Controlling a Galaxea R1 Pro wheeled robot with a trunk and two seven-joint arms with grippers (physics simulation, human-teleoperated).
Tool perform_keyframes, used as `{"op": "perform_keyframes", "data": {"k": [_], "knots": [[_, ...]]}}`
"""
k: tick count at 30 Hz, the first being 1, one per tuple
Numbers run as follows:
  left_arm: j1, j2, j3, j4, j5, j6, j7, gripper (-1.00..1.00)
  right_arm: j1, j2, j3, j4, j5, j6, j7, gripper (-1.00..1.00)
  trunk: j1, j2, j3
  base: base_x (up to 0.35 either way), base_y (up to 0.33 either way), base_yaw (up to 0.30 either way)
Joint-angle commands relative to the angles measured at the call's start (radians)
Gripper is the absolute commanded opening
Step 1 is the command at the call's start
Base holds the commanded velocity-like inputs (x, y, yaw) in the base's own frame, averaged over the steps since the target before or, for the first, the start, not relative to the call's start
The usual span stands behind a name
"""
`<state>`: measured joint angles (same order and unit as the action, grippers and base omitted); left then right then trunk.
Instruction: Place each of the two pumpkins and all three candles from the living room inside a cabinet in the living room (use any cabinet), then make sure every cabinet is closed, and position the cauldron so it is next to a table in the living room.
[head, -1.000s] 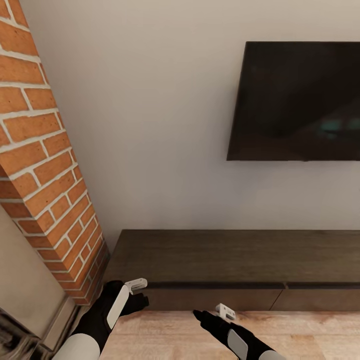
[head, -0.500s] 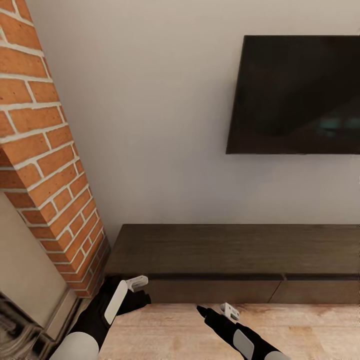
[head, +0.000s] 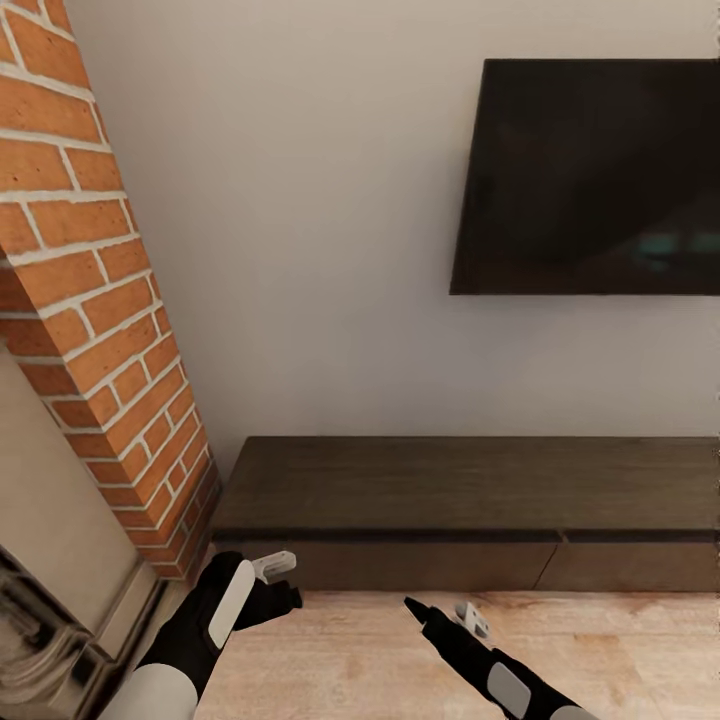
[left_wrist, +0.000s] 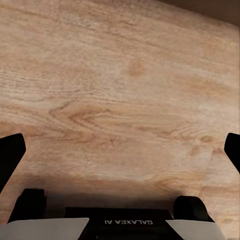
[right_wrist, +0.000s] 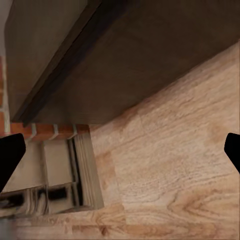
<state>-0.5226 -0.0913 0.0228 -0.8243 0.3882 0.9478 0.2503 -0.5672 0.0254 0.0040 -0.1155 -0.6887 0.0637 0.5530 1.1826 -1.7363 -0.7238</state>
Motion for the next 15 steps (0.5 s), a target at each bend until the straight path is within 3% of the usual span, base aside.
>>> {"op": "perform_keyframes", "data": {"k": [1,5,11,15], "knots": [[0.000,-0.001,0.003,-0.001,0.011,0.003,0.009,1.00,0.000,-0.007,0.002,0.002,-0.028,0.005,0.033,1.00,0.003,-0.008,-0.004,-0.111,0.000,0.000],[0.000,-0.002,0.003,-0.001,0.011,0.003,0.009,1.00,0.000,-0.011,0.002,0.002,-0.041,-0.024,0.045,1.00,0.019,-0.036,-0.017,-0.053,0.000,0.000],[0.000,-0.001,0.003,-0.001,0.011,0.004,0.009,1.00,0.000,-0.012,0.001,0.002,-0.048,-0.190,0.043,1.00,0.042,-0.078,-0.035,-0.009,0.000,0.000],[0.000,-0.001,0.002,-0.002,0.011,0.005,0.009,1.00,0.000,-0.010,-0.002,0.000,-0.053,-0.195,0.048,1.00,0.057,-0.106,-0.048,-0.001,0.000,0.000]]}}
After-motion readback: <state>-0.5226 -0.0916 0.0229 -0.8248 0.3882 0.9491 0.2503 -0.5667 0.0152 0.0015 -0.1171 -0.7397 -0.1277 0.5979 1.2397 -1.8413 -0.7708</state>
